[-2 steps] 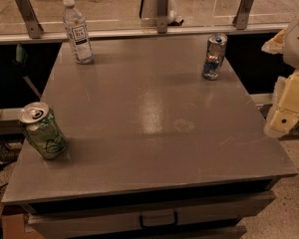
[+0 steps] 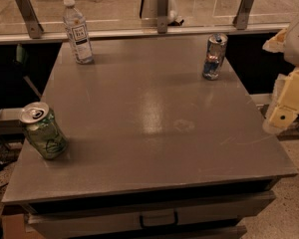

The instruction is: Pick redbull can

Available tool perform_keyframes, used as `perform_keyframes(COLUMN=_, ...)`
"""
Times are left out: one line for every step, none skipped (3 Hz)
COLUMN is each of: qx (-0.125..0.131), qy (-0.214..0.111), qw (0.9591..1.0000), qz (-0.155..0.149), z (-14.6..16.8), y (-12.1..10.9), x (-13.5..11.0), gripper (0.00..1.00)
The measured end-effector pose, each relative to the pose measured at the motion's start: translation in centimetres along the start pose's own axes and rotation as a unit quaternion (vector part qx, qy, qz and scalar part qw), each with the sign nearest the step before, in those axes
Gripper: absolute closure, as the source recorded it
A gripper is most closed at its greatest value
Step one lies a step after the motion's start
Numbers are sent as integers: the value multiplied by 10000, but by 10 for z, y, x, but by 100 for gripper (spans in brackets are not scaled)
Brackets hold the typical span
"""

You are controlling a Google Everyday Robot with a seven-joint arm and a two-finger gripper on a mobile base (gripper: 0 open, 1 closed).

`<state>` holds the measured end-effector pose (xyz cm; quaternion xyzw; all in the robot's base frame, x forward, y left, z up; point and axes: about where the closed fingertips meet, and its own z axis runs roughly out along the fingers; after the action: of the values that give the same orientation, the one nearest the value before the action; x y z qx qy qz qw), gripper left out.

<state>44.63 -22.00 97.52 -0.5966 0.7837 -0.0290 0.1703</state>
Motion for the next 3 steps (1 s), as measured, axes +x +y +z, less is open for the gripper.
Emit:
perform_keyframes(qx=104, qy=-625, qw=9973, qz=383, z=29, y=-48, x=6, gripper=0)
perform_keyframes(qx=297, qy=-1309, qw=9875, qz=822, z=55, y=-99, x=6, gripper=0)
perform_keyframes(qx=429, qy=-2021, qw=9715, qz=1158, z=79, y=-147, x=-6, gripper=0)
